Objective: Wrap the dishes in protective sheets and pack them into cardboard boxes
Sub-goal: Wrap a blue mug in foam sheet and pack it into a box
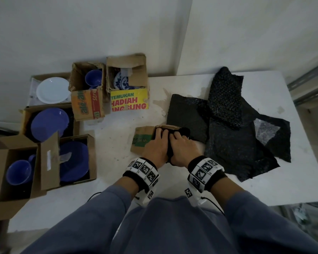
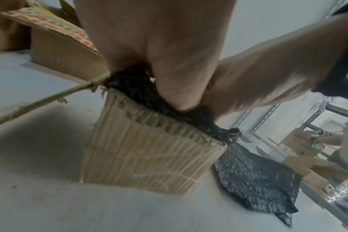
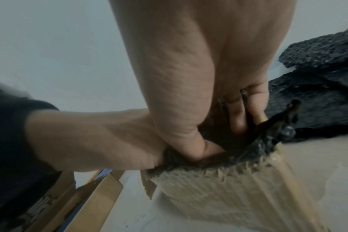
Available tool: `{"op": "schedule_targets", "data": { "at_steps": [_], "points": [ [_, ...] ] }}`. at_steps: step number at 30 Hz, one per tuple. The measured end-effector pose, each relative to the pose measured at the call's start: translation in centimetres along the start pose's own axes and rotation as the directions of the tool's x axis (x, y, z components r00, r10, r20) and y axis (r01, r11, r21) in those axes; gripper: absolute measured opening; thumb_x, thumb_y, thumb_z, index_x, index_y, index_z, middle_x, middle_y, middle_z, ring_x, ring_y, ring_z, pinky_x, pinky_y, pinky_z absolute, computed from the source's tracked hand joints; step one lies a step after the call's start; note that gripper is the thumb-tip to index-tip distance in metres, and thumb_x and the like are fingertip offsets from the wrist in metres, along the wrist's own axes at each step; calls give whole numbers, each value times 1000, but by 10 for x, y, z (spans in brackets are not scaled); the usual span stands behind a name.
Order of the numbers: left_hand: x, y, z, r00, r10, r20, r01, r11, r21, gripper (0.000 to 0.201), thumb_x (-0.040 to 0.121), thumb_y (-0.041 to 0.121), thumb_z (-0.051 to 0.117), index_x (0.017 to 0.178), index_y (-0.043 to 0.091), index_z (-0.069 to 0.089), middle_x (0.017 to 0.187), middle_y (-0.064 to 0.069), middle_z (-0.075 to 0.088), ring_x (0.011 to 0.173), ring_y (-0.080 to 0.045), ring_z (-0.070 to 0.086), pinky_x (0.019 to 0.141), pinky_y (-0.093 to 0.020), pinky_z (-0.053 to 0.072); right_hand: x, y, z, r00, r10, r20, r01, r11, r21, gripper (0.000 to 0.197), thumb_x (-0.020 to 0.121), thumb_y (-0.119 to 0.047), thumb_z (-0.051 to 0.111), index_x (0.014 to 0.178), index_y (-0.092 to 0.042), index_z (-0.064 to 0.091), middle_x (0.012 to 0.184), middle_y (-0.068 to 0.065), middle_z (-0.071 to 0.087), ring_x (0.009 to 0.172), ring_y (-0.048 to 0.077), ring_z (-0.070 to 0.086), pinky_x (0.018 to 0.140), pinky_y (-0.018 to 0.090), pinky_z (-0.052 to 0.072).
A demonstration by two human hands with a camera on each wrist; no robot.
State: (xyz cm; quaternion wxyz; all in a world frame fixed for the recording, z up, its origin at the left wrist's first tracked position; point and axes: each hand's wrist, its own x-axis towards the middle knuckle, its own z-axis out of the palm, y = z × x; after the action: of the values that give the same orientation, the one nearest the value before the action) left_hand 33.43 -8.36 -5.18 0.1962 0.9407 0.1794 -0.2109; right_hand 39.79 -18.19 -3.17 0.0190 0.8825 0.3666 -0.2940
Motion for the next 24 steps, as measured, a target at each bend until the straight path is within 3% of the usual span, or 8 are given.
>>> {"op": "schedule_targets", "data": {
  "at_steps": [3,6,9,11,16,19,24],
  "points": [
    [1,3,-1,1000,4,0,-4,999,32,76,86,23,71,146,13,25,151,-12,21,89,-30,65,67,-36,45,-4,2,1,996,-10,-94,11,1000,6,61,83,-27,68,136,-11,44,128,10,50,113,30,53,86,40,47],
    [1,5,-4,999,-7,33,6,999,48,77,89,22,68,149,10,21,153,-13,20,95,-30,64,73,-37,48,-13,3,3,987,48,-153,-45,999,24,62,85,-28,65,139,-9,42,131,12,49,115,31,51,86,39,47],
    [1,6,-7,998,-16,58,13,999,45,80,89,22,69,151,8,19,152,-13,22,99,-31,63,71,-36,43,-15,5,6,987,101,-124,-101,995,8,75,84,-33,67,145,-6,34,135,14,46,115,32,54,84,40,49],
    [3,6,-8,997,-26,73,24,999,35,80,89,22,68,151,9,19,151,-12,24,101,-32,63,75,-38,46,-11,6,8,989,113,-94,-111,993,29,80,83,-35,68,147,-6,30,135,13,47,109,32,59,77,40,50],
    [5,8,-9,991,-56,119,58,998,-14,78,91,22,66,151,11,18,153,-16,19,107,-35,62,84,-42,49,0,3,6,991,130,-12,-129,990,62,80,81,-35,72,144,-6,32,133,16,49,110,34,60,75,38,48],
    [5,9,-7,989,-75,130,80,996,-34,81,91,25,66,153,14,14,155,-20,14,108,-36,62,88,-43,50,1,2,1,991,131,5,-131,990,42,71,83,-34,70,139,-7,36,131,17,51,112,35,59,78,39,49],
    [6,8,-2,991,-76,106,80,996,-32,81,91,22,67,152,13,14,150,-20,24,106,-33,63,87,-39,50,-11,4,-2,989,136,-64,-138,990,-29,49,85,-37,65,122,-9,50,120,12,56,102,32,64,68,37,42]
  ]
}}
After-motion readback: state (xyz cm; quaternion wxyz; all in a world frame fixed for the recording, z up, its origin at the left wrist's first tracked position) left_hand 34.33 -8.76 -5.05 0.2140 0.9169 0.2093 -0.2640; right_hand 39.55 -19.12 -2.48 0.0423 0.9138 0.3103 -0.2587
